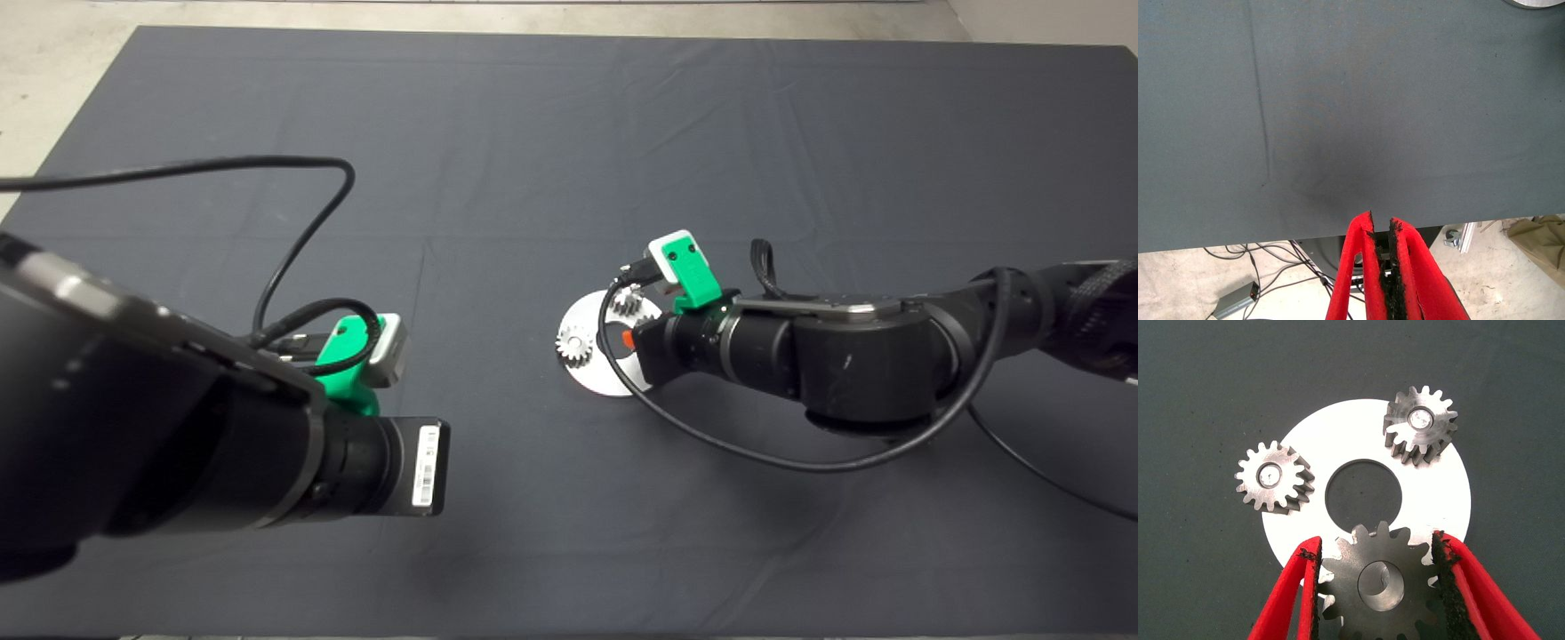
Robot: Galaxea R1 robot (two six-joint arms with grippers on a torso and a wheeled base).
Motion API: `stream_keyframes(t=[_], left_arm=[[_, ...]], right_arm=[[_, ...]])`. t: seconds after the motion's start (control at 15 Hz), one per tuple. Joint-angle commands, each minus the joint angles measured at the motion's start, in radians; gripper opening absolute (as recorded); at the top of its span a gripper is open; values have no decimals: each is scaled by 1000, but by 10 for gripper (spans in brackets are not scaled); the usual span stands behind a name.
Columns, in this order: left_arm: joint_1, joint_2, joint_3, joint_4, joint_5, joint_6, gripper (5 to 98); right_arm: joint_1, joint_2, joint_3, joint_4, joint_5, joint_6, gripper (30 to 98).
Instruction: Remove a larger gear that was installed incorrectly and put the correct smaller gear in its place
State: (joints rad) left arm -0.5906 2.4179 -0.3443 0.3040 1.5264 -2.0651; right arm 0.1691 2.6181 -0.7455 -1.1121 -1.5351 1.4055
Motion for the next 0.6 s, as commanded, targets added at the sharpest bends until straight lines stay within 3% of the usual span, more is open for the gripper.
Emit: stream_keyframes(t=[0.0,0.53], left_arm=[[0,-1,-4,21,72,-9,53],[5,2,-4,35,72,-9,52]], right_arm=[[-17,3,0,-58,-86,-6,350],[-56,-17,-27,-78,-85,-15,348]])
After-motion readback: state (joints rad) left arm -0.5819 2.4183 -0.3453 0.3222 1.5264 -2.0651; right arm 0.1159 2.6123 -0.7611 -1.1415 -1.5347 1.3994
